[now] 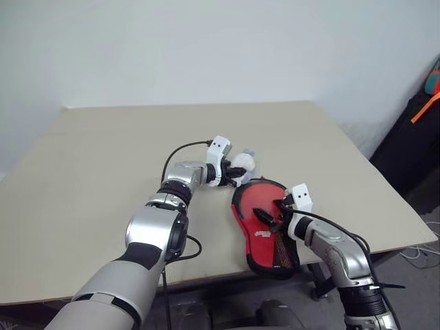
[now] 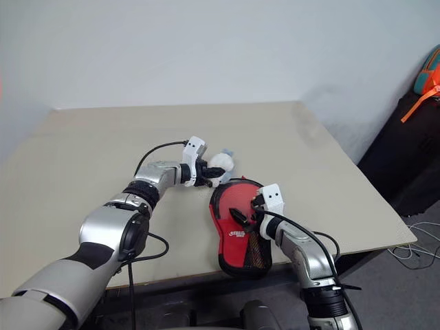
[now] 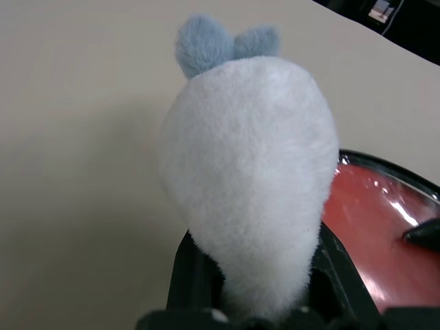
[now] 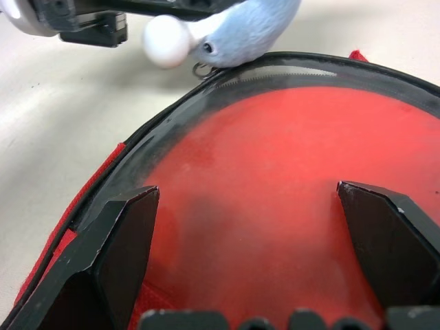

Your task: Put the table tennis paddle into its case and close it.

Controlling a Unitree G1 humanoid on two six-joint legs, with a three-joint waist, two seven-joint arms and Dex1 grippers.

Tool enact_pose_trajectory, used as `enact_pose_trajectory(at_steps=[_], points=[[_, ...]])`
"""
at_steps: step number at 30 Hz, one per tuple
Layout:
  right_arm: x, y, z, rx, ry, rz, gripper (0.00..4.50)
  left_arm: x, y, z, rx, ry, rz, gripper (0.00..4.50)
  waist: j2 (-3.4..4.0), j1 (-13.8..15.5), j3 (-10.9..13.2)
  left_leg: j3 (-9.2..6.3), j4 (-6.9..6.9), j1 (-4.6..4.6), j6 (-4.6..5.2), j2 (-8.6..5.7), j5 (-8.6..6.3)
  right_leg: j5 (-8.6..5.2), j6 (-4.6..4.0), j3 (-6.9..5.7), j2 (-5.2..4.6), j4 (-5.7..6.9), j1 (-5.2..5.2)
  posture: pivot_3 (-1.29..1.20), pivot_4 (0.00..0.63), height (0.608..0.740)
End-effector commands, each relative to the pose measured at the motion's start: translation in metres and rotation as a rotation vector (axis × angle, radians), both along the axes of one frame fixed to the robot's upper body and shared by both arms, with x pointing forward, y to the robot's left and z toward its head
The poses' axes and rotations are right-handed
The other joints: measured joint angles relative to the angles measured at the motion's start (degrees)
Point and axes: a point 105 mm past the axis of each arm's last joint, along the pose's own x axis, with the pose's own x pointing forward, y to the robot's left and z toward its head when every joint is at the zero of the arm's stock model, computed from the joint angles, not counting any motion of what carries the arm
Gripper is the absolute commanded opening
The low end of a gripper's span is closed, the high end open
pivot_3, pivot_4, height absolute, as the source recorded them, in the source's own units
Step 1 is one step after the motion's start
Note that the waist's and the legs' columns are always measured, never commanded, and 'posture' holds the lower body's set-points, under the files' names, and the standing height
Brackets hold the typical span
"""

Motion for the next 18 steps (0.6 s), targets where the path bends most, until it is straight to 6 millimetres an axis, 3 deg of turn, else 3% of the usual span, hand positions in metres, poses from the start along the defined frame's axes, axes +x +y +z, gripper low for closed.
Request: enact_pose_trajectory(at_steps=[1, 7, 12, 18], points=[[-0.015, -0.005, -0.039, -0.051, 0.176, -0.008, 4.50, 0.012, -0.019, 0.038, -0.025, -0.135, -0.017, 0.30, -0.01, 0.04, 0.00, 0.00, 0.02, 0.00, 0.00, 0.00, 0.00, 0.00, 0.00, 0.00, 0.00, 0.00, 0.01, 0.00, 0.000, 0.740], [-0.014, -0.019, -0.039, -0.075, 0.167, -0.063, 4.50, 0.012, -0.052, 0.051, -0.060, -0.238, -0.024, 0.30, 0.02, 0.18, 0.02, 0.01, 0.06, 0.00, -0.01, 0.00, 0.00, 0.00, 0.01, 0.00, -0.02, -0.03, 0.08, 0.00, 0.000, 0.740], [-0.022, -0.014, -0.041, -0.078, 0.170, -0.070, 4.50, -0.006, -0.096, 0.055, -0.115, -0.263, -0.151, 0.30, 0.05, 0.41, 0.04, 0.02, 0.05, -0.04, -0.01, -0.01, -0.01, 0.00, 0.00, 0.00, -0.04, -0.18, 0.13, 0.00, 0.000, 0.740], [-0.025, -0.022, -0.042, -0.085, 0.168, -0.128, 4.50, -0.025, -0.124, 0.047, -0.135, -0.269, -0.243, 0.30, 0.07, 1.16, 0.04, 0.00, -0.08, -0.06, -0.09, -0.01, -0.06, 0.00, 0.01, 0.00, -0.05, -0.76, 0.41, 0.00, 0.000, 0.740]])
